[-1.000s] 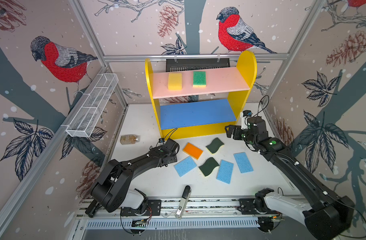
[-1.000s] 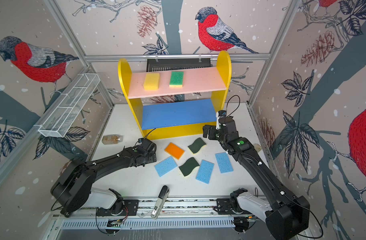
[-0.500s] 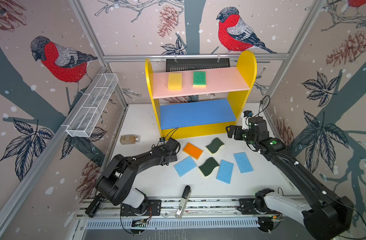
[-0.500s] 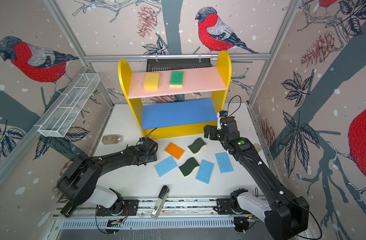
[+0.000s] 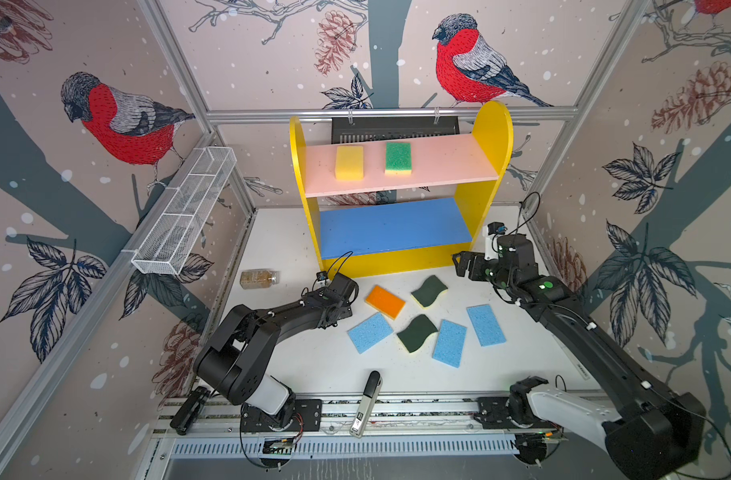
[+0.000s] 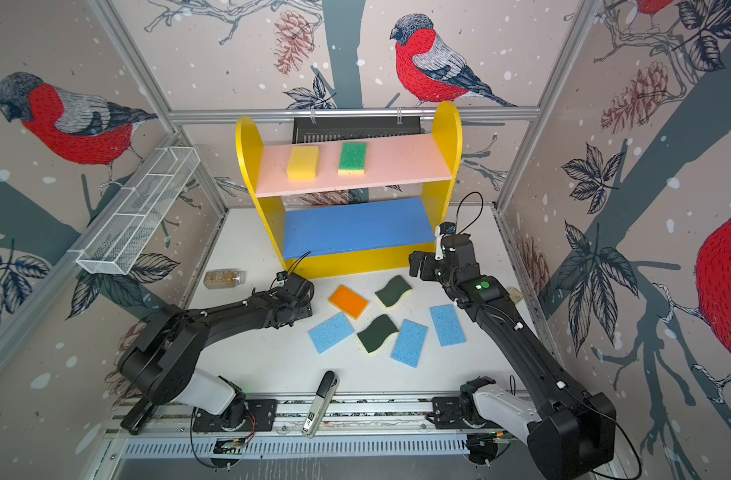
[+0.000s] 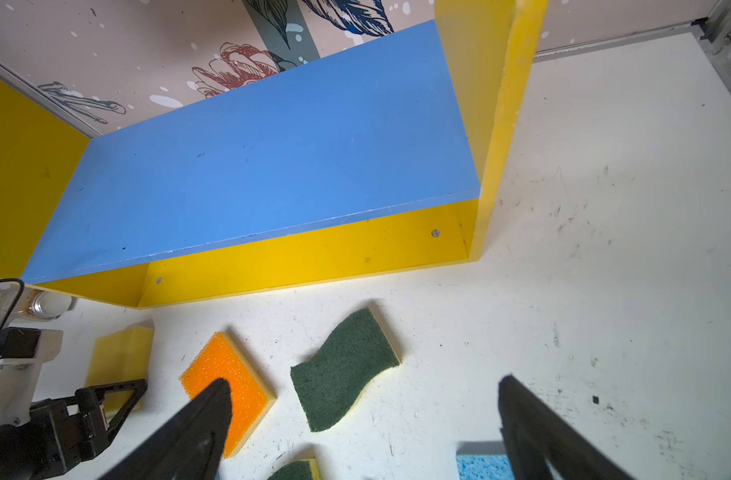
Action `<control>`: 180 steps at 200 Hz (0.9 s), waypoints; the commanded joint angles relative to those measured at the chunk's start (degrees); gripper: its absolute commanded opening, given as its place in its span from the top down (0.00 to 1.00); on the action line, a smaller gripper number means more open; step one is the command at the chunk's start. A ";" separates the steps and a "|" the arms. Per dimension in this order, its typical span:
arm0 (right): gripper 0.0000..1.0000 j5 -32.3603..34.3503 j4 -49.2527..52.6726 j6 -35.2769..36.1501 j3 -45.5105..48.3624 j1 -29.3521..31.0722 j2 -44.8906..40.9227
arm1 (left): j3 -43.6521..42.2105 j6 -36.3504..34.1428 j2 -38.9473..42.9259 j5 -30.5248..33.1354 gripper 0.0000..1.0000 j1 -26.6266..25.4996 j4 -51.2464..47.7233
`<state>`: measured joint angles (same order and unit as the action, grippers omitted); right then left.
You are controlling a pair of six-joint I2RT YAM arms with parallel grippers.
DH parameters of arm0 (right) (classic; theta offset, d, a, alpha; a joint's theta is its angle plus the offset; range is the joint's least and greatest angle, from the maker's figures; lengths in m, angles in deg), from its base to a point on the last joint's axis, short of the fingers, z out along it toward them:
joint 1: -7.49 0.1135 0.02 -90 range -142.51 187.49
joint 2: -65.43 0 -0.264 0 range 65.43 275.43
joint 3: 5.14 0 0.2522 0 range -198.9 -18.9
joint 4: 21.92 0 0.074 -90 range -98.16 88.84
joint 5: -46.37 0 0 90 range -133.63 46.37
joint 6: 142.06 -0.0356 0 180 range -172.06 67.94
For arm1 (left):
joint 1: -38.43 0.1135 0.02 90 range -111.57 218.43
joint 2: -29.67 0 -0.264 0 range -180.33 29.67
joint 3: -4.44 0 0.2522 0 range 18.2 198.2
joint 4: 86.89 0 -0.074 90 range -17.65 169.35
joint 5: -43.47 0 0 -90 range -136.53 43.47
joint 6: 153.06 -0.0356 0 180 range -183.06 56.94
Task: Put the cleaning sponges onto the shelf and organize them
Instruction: 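Close the left gripper on the yellow foam sponge on the table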
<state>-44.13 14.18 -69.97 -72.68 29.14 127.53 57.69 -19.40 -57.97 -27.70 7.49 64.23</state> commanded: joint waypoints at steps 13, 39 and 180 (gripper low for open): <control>0.00 -0.56 -1.61 0.36 0.49 -0.17 -0.50 | -0.98 0.90 -0.57 -2.25 0.25 0.11 0.77; 0.00 -0.57 -1.52 0.35 0.61 -0.20 -0.63 | -1.25 1.01 -0.02 -3.01 0.29 0.09 0.62; 0.00 -1.01 -1.43 -1.64 3.22 -0.23 -3.66 | 4.23 0.66 10.73 -0.63 0.38 -6.47 -11.77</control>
<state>-44.78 14.03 -70.50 -69.97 28.83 124.56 59.91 -19.53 -48.83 -29.93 2.38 57.44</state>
